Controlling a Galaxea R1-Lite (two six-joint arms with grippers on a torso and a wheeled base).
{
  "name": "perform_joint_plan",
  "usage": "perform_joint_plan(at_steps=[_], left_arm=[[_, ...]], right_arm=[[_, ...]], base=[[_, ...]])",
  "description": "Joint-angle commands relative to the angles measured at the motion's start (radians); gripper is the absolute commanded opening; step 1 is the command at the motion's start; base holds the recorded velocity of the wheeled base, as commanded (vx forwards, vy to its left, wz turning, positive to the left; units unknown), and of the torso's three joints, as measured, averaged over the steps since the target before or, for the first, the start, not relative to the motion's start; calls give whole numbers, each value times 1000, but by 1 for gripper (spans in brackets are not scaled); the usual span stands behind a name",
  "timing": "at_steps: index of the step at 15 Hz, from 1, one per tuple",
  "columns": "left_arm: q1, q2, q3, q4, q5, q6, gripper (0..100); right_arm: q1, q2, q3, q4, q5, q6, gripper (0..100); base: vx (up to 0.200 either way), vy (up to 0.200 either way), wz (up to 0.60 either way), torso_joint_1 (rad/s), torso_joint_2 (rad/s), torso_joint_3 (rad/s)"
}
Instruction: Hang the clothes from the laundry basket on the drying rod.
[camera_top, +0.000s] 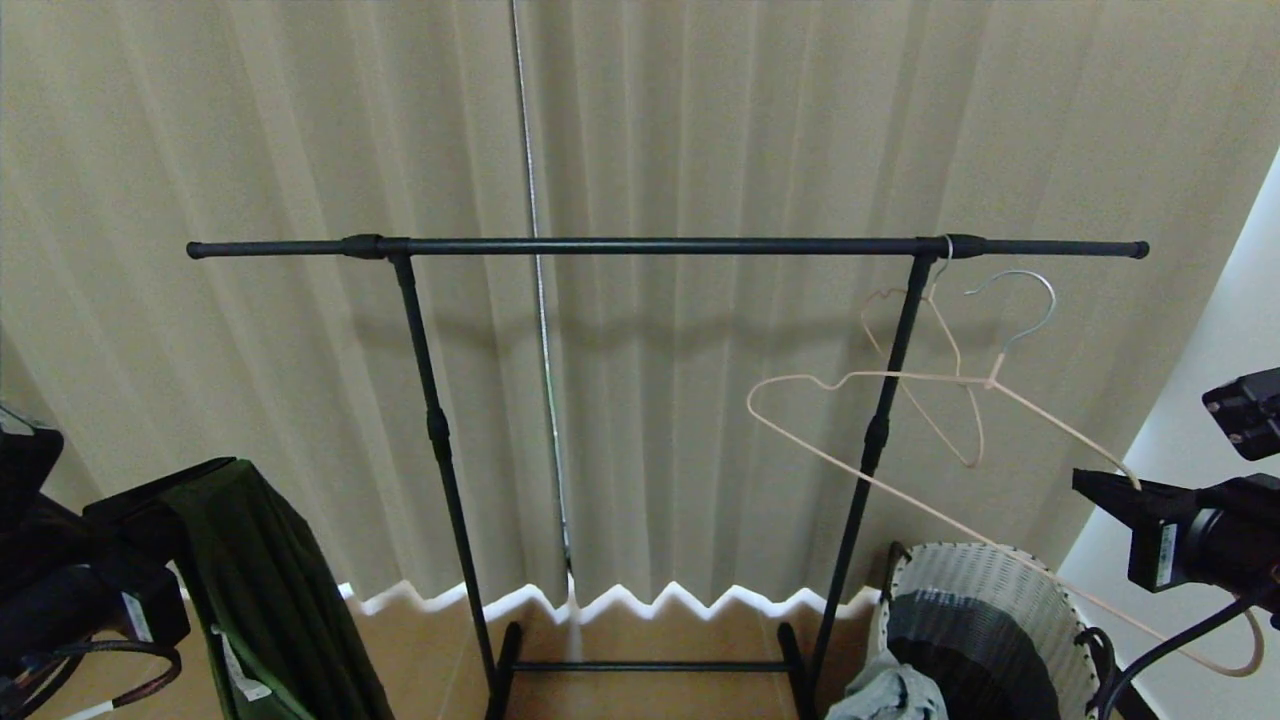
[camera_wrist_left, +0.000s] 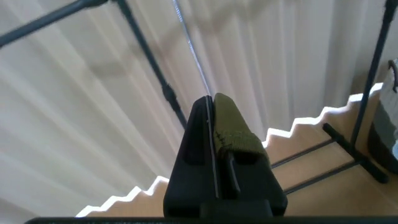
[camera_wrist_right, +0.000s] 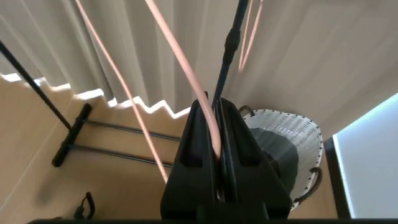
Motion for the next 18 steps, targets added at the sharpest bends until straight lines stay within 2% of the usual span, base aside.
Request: perform_joint_plan(at_steps=[1, 3, 4, 5, 6, 8, 11, 14, 18], left_arm=[[15, 14, -31, 4, 6, 3, 0], [17, 57, -90, 21, 35, 41, 0], [17, 88, -128, 50, 101, 86, 0], [8, 112, -159, 82, 159, 100, 0], [-15, 134, -202, 124, 193, 98, 0], [-68, 164, -280, 220, 207, 81, 0], [-180, 256, -404, 349, 250, -23, 0], [-275, 407, -528, 357, 389, -138, 0], [-361, 537, -646, 357, 452, -246, 0]], right_arm=[[54, 8, -3, -2, 1, 2, 0], [106, 11, -2, -2, 1, 5, 0], [154, 12, -3, -2, 1, 16, 0], [200, 11, -6, -3, 0, 31, 0], [250, 12, -18, -2, -3, 50, 0], [306, 40, -25, -2, -5, 67, 0], [335, 109, -43, -5, -5, 90, 0], [424, 116, -71, -12, -6, 185, 0], [550, 118, -66, -55, -28, 220, 0]], base=[[0, 0, 0, 0, 0, 0], [0, 0, 0, 0, 0, 0], [0, 0, 0, 0, 0, 0], [0, 0, 0, 0, 0, 0], [0, 0, 0, 0, 0, 0], [0, 0, 0, 0, 0, 0], [0, 0, 0, 0, 0, 0], [0, 0, 0, 0, 0, 0], [0, 0, 0, 0, 0, 0]])
